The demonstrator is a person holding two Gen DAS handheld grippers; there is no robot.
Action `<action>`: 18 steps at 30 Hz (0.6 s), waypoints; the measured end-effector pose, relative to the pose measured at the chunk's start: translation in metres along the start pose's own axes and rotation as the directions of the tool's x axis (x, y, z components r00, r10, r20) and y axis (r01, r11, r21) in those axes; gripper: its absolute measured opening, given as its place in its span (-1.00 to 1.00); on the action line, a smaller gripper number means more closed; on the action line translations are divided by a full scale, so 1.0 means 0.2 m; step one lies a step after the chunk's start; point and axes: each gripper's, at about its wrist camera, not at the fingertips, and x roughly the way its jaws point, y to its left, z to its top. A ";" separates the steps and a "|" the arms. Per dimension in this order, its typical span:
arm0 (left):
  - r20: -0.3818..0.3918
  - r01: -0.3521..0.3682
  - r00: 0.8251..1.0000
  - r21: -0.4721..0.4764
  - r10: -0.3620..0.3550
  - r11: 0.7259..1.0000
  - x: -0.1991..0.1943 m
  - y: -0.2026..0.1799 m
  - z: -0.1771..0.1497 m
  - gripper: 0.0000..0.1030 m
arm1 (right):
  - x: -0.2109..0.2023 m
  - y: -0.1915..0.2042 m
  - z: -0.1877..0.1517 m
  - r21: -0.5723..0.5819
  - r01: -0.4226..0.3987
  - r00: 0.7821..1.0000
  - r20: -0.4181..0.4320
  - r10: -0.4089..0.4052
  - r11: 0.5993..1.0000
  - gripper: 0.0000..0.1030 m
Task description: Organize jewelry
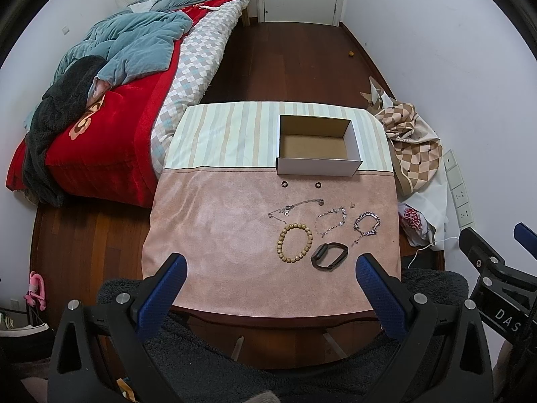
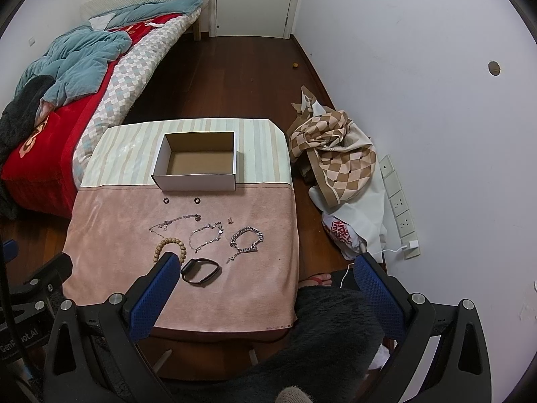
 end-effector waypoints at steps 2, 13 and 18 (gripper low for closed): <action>-0.001 0.001 1.000 0.001 -0.001 1.000 0.00 0.00 0.00 1.00 | 0.00 0.00 0.01 0.000 0.000 1.000 0.000 0.000 1.000 1.00; 0.005 -0.004 1.000 0.002 0.004 1.000 -0.04 -0.03 0.02 1.00 | -0.01 0.00 0.00 0.000 0.000 1.000 0.003 0.000 1.000 1.00; 0.009 -0.001 1.000 0.003 0.001 1.000 -0.05 -0.05 0.03 1.00 | -0.04 -0.01 0.01 0.000 -0.002 1.000 0.011 0.002 1.000 1.00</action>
